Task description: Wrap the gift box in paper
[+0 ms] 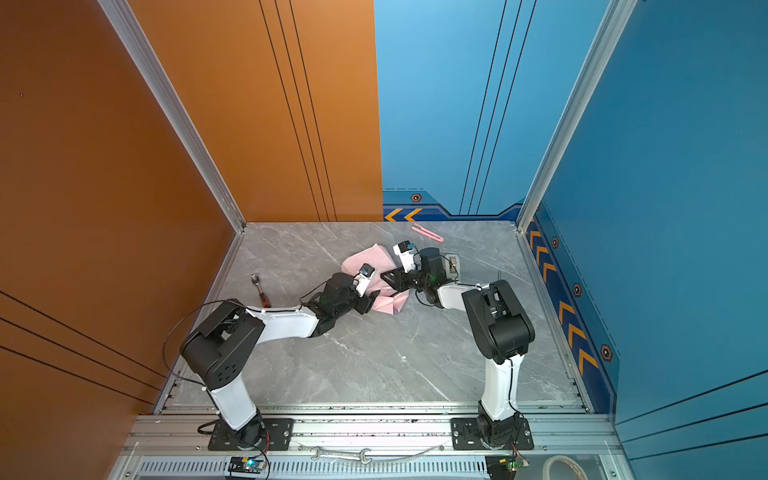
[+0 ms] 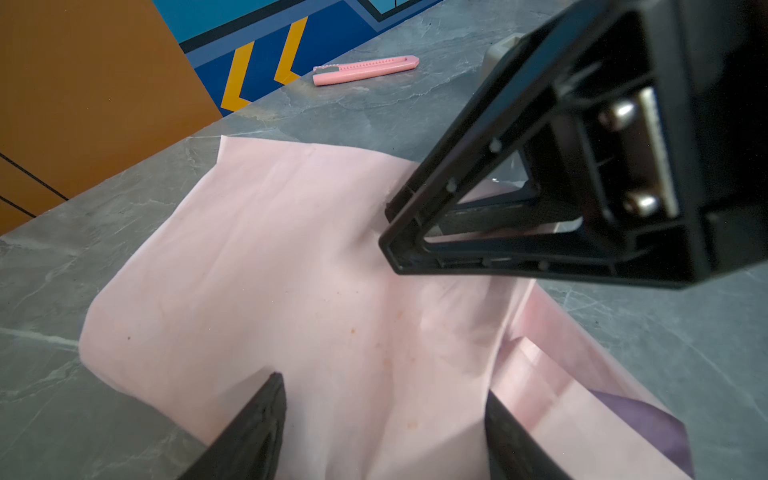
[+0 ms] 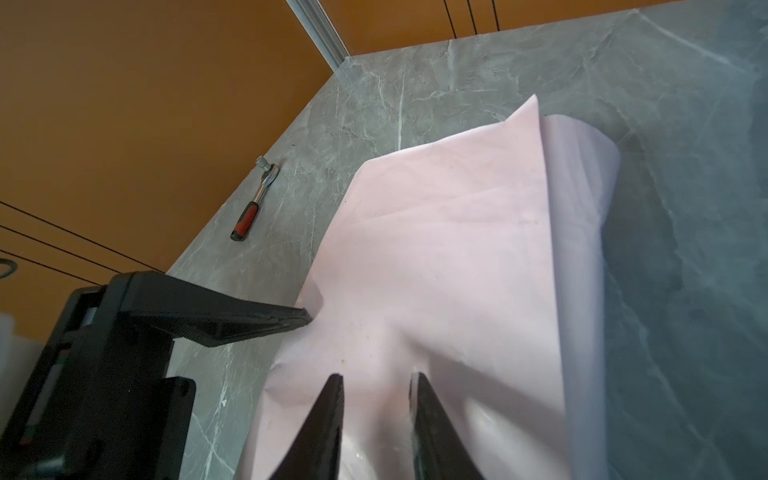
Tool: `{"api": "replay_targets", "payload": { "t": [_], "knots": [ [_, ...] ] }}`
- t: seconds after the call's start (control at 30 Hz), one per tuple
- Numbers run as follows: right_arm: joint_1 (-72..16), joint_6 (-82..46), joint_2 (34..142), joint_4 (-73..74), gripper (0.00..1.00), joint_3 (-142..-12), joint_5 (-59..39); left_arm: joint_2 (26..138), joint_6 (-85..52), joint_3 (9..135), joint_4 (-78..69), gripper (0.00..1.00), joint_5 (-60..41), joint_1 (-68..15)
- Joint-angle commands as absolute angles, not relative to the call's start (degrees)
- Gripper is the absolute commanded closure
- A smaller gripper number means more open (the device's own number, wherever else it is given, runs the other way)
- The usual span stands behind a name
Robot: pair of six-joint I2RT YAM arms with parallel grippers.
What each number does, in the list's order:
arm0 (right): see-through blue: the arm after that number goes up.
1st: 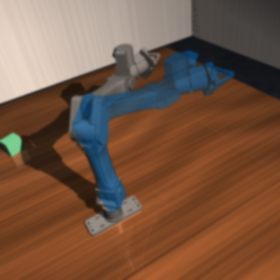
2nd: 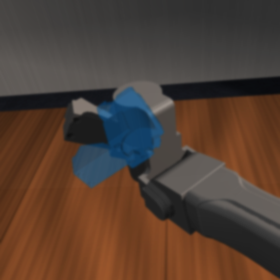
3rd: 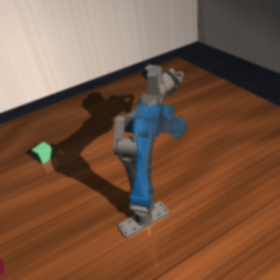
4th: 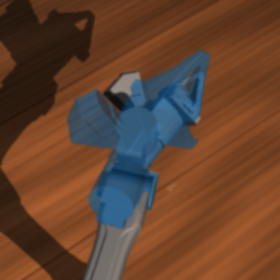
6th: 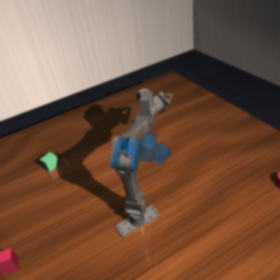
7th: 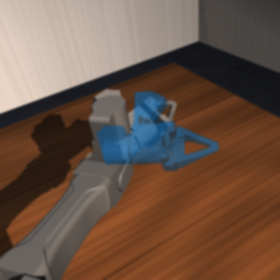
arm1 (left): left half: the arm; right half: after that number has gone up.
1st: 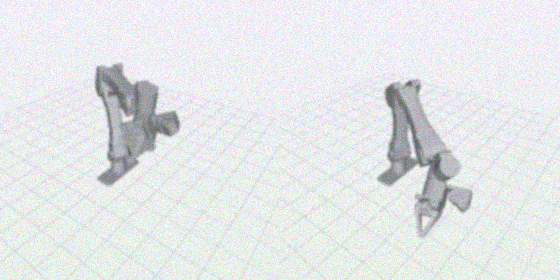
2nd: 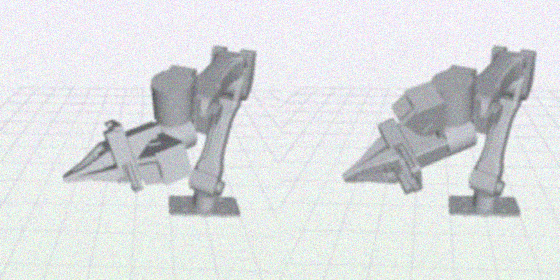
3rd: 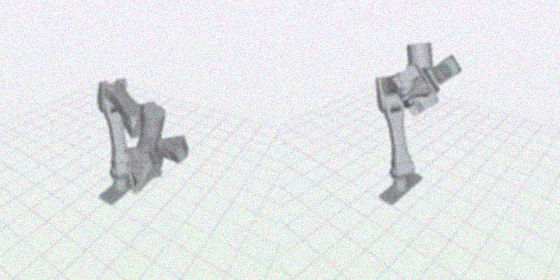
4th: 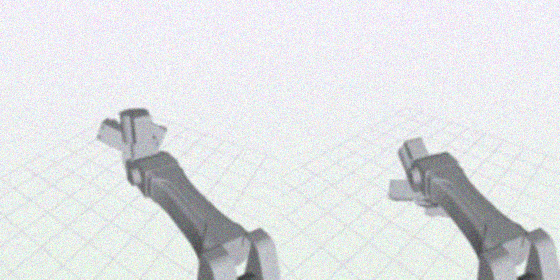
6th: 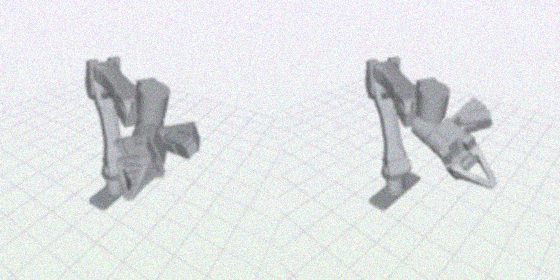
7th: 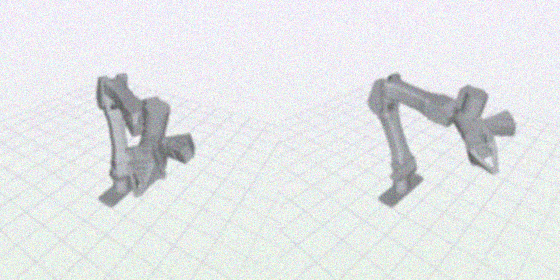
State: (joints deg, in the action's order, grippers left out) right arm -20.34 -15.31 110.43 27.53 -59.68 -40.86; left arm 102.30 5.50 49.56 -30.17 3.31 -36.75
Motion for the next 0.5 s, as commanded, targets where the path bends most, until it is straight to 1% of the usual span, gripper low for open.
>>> {"api": "replay_targets", "payload": {
  "t": [0.0,0.1,0.33,0.47],
  "knots": [
    [-20.5,-15.8,106.5,27.4,0.74,-59.8,-41.8,101.9,4.7,48.8,-26.6,0.33,2.7,-36.3],
    [-20.3,-17.5,103.9,30.1,0.75,-58.5,-43.4,101.8,4.9,48.7,-26.7,0.33,2.6,-36.3],
    [-19.3,-20.1,96.6,30.8,0.99,-54.8,-45.6,100.3,6.4,48.8,-26.8,0.31,1.7,-36.5],
    [-18.4,-20.1,91.3,29.5,1.00,-51.2,-45.5,98.6,9.5,48.5,-27.6,0.25,1.2,-37.1]
  ]
}}
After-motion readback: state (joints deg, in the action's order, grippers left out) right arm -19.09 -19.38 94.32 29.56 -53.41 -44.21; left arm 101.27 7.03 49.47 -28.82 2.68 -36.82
